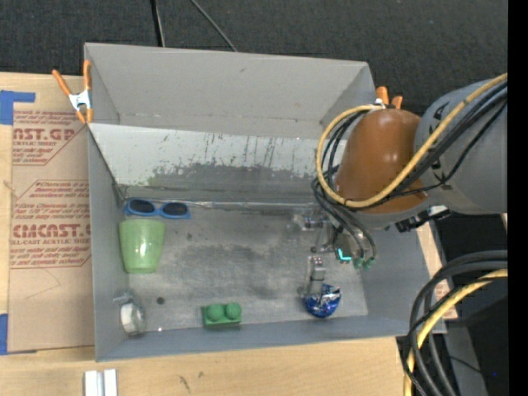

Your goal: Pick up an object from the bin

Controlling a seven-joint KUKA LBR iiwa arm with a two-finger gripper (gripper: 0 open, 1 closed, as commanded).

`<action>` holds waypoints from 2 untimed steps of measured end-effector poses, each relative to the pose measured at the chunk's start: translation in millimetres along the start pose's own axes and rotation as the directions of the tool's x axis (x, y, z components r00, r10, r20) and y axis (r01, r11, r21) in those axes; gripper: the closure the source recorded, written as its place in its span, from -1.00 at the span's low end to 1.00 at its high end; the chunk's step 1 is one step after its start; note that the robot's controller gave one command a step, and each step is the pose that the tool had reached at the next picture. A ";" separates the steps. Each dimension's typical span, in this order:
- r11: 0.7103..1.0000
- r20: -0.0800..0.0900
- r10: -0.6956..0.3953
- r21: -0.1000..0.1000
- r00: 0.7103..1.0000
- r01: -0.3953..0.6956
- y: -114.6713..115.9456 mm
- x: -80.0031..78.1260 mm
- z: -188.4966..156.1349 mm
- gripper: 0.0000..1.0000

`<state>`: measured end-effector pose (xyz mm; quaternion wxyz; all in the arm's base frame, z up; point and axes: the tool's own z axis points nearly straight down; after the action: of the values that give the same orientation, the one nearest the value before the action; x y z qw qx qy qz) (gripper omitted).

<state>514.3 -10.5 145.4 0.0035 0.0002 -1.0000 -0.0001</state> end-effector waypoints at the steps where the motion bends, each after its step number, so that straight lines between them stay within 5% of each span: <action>1: 0.981 0.003 -0.194 0.001 0.981 0.194 -51.9 18.2 62.4 -1.00; 2: 0.696 0.003 -0.718 0.002 0.696 0.718 -53.4 27.7 75.0 -1.00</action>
Offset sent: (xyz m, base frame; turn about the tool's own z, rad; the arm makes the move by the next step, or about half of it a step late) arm -0.0173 -0.0514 -0.0606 -0.1964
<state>486.2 -63.9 70.6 0.0012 0.3901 -0.9208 -0.0013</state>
